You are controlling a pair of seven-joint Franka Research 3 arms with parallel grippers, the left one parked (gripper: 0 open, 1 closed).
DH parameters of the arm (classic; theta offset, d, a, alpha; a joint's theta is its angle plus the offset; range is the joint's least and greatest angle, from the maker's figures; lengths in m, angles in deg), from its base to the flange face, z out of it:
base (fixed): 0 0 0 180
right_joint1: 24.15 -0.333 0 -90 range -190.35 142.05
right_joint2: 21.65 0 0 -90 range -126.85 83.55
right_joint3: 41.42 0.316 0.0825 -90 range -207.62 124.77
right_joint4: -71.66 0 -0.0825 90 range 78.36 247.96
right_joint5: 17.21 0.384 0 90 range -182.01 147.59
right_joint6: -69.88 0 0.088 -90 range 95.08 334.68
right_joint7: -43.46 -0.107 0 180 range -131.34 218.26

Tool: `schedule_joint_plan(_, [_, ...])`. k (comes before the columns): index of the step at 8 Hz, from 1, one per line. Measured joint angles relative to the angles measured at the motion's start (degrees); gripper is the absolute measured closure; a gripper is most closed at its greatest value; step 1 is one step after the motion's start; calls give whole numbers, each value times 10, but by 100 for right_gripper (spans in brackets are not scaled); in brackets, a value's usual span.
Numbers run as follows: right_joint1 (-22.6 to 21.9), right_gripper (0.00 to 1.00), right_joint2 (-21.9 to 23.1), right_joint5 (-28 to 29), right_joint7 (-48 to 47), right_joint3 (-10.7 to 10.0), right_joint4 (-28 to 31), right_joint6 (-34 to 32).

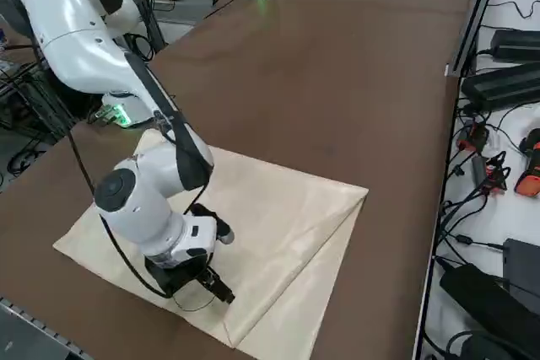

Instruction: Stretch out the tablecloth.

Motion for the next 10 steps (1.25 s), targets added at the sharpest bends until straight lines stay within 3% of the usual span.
schedule_joint_plan(3, [0, 6, 0, 0, 4, 0, -7, 1])
schedule_joint_plan(7, [0, 84, 0, 0, 6, 0, -16, 2])
schedule_joint_plan(8, [0, 93, 0, 0, 6, 1, -17, 2])
schedule_joint_plan(10, [0, 97, 0, 6, 6, 4, -17, 2])
